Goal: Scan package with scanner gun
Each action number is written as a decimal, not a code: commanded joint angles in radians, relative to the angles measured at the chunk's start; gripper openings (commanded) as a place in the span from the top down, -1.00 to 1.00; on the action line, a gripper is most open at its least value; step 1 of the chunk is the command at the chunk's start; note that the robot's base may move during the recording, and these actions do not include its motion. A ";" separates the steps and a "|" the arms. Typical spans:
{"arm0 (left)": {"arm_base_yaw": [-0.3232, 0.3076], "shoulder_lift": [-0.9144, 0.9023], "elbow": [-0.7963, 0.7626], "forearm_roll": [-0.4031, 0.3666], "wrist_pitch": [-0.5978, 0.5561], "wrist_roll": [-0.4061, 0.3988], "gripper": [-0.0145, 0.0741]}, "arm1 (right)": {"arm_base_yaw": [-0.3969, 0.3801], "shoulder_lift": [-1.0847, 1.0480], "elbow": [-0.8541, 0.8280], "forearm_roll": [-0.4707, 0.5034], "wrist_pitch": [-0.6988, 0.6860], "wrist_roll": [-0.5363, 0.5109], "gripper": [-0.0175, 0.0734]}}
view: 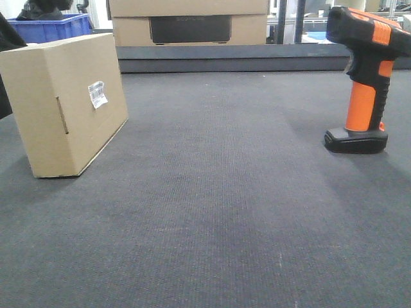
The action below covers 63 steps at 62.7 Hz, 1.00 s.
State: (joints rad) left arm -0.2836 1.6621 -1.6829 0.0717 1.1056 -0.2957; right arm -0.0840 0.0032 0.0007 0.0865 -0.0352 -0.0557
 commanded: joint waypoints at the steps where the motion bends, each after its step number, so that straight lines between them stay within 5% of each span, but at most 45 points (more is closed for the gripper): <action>1: 0.005 -0.002 -0.013 0.015 0.006 0.008 -0.22 | -0.002 -0.003 -0.001 -0.006 -0.016 -0.004 0.98; 7: 0.007 0.002 -0.013 0.049 0.007 0.006 -0.73 | -0.002 -0.003 -0.001 -0.006 -0.016 -0.004 0.98; 16: 0.033 0.047 -0.013 0.037 0.037 0.006 -0.51 | -0.002 -0.003 -0.001 -0.006 -0.012 -0.004 0.98; 50: 0.044 0.169 -0.007 -0.021 0.038 0.056 -0.48 | -0.002 -0.003 -0.001 -0.006 0.008 -0.004 0.98; 56: 0.044 0.169 -0.007 -0.021 0.042 0.056 -0.30 | -0.002 -0.003 -0.001 -0.006 0.008 -0.004 0.98; 63: 0.044 0.169 -0.007 -0.023 0.051 0.056 0.41 | -0.002 -0.003 -0.001 0.003 0.008 0.001 0.98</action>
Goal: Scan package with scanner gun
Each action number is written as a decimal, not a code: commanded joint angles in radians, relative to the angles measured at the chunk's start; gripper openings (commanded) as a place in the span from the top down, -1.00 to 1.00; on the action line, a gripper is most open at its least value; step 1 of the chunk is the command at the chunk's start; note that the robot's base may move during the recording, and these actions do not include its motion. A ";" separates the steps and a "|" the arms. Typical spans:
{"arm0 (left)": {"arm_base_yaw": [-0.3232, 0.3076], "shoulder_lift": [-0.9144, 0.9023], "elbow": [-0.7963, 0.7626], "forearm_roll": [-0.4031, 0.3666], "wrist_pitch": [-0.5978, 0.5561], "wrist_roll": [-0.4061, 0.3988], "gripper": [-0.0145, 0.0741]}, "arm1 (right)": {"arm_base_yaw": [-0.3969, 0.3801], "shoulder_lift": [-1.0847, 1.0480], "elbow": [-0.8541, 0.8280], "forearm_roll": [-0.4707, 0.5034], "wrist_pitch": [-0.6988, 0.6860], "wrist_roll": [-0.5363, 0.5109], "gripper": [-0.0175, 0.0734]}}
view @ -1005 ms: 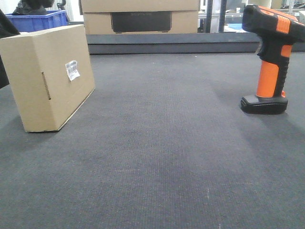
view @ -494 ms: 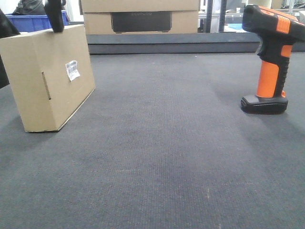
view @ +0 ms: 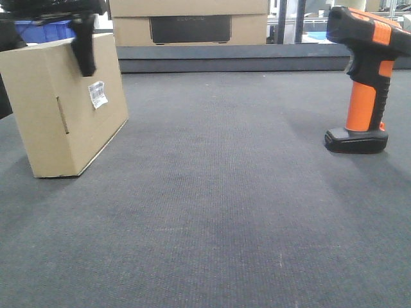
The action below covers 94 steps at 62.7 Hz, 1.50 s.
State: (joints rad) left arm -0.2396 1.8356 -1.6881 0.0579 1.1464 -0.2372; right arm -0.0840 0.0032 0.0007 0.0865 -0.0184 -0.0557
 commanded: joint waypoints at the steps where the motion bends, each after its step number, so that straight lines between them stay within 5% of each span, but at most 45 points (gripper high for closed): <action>1: 0.000 -0.005 -0.002 -0.009 0.010 -0.002 0.51 | -0.002 -0.003 -0.001 0.003 0.006 0.001 0.98; 5: 0.000 -0.005 -0.002 -0.011 0.022 -0.002 0.92 | -0.002 -0.003 -0.064 0.003 0.097 0.001 0.98; 16: -0.009 -0.011 -0.002 -0.117 0.042 -0.009 0.92 | -0.002 0.075 -0.285 0.003 0.333 0.001 0.98; 30: -0.109 -0.038 -0.002 -0.262 -0.058 -0.067 0.92 | -0.002 0.306 -0.452 0.007 0.359 0.001 0.98; 40: -0.180 -0.038 -0.002 -0.274 -0.147 -0.143 0.92 | -0.002 0.478 -0.470 0.080 0.227 0.001 0.98; 64: -0.177 -0.038 -0.002 -0.327 -0.177 -0.155 0.92 | -0.002 0.820 -0.470 0.538 0.168 0.003 0.98; 73: -0.177 -0.038 -0.002 -0.327 -0.196 -0.155 0.92 | 0.030 0.975 -0.468 0.531 0.083 0.001 0.98; 94: -0.177 -0.038 -0.002 -0.327 -0.198 -0.155 0.92 | 0.269 1.265 -0.462 0.373 -0.431 0.001 0.98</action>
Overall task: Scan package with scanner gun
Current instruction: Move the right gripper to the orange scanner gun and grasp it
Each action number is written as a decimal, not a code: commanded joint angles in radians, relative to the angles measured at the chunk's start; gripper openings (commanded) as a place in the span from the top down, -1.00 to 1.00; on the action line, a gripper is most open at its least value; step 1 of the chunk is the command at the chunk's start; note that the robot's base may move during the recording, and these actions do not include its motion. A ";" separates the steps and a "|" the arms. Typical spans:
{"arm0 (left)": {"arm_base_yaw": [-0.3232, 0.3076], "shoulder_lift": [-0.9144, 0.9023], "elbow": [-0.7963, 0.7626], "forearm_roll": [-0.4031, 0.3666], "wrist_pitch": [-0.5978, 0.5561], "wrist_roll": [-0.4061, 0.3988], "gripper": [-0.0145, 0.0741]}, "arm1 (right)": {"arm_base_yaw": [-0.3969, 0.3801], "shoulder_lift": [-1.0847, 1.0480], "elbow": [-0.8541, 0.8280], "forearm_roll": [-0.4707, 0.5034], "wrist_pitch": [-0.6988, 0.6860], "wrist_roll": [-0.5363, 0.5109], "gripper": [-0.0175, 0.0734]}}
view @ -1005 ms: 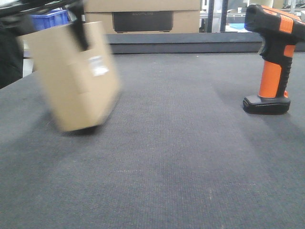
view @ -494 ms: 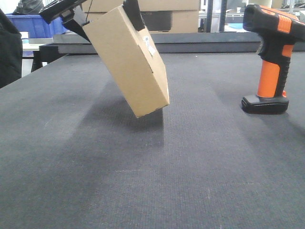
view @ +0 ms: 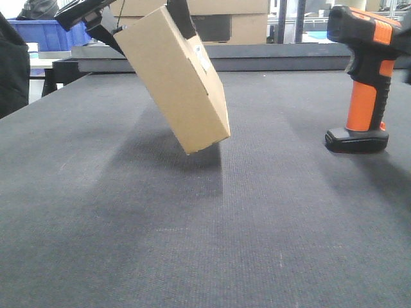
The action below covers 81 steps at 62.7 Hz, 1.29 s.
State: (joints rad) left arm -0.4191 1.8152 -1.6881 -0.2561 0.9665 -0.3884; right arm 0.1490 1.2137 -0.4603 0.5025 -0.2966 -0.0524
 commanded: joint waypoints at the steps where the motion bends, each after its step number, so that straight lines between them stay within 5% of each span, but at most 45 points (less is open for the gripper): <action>1: 0.002 -0.018 -0.002 -0.013 -0.019 -0.004 0.92 | 0.041 0.068 -0.001 -0.054 -0.189 -0.003 0.98; 10: 0.002 -0.018 -0.002 -0.011 -0.022 -0.004 0.92 | 0.058 0.176 0.005 -0.088 -0.324 -0.003 0.98; 33: 0.002 -0.018 -0.002 -0.002 -0.053 -0.004 0.92 | 0.061 0.216 0.005 -0.092 -0.292 -0.003 0.98; 43: 0.002 -0.018 -0.002 -0.002 -0.057 -0.004 0.92 | 0.061 0.271 0.012 -0.219 -0.409 0.012 0.98; 81: 0.002 -0.018 -0.002 -0.002 -0.057 -0.004 0.92 | 0.061 0.333 0.012 -0.175 -0.523 0.070 0.98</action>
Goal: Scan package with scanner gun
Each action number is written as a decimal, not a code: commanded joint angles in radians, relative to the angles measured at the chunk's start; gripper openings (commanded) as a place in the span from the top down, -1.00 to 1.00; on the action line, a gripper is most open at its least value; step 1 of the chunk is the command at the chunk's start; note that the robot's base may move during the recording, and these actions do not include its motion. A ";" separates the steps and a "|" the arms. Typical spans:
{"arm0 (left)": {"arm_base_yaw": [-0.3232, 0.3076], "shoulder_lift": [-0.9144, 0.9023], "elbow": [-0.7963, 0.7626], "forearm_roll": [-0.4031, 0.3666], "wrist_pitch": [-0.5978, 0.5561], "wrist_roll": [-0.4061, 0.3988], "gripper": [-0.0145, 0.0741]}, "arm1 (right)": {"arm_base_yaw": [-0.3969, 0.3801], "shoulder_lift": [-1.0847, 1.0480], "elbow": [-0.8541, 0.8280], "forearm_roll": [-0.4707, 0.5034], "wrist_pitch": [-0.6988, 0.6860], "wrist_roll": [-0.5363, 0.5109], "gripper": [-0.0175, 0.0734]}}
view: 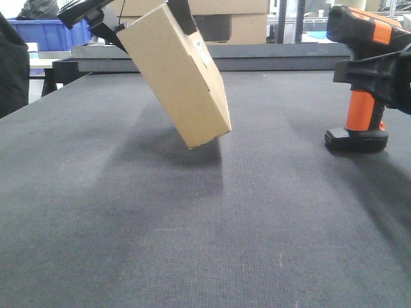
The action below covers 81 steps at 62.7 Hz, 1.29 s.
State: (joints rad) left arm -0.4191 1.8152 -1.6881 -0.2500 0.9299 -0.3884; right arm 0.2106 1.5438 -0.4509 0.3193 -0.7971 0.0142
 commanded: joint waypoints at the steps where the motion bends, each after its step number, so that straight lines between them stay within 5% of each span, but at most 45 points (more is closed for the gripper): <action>1: 0.002 -0.018 -0.002 -0.008 -0.020 -0.004 0.92 | -0.001 0.003 0.002 0.008 -0.020 0.003 0.98; 32: 0.002 -0.018 -0.002 -0.008 -0.020 -0.004 0.92 | -0.001 0.003 0.002 0.008 0.061 0.003 0.96; 38: 0.002 -0.018 -0.002 -0.008 -0.020 -0.004 0.92 | -0.001 0.003 0.002 0.008 0.061 0.003 0.70; 48: 0.002 -0.018 -0.002 -0.008 -0.020 -0.004 0.92 | -0.001 0.003 0.002 0.026 0.042 0.005 -0.27; 55: 0.002 -0.018 -0.002 -0.008 -0.020 -0.004 0.92 | -0.001 0.003 0.002 0.026 0.031 0.005 -0.65; 81: 0.002 -0.018 -0.002 -0.008 -0.020 -0.004 0.92 | -0.001 0.142 -0.002 0.076 -0.299 0.057 -0.64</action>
State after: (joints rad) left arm -0.4191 1.8152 -1.6881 -0.2500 0.9299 -0.3884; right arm 0.2106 1.6598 -0.4509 0.3851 -0.9907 0.0667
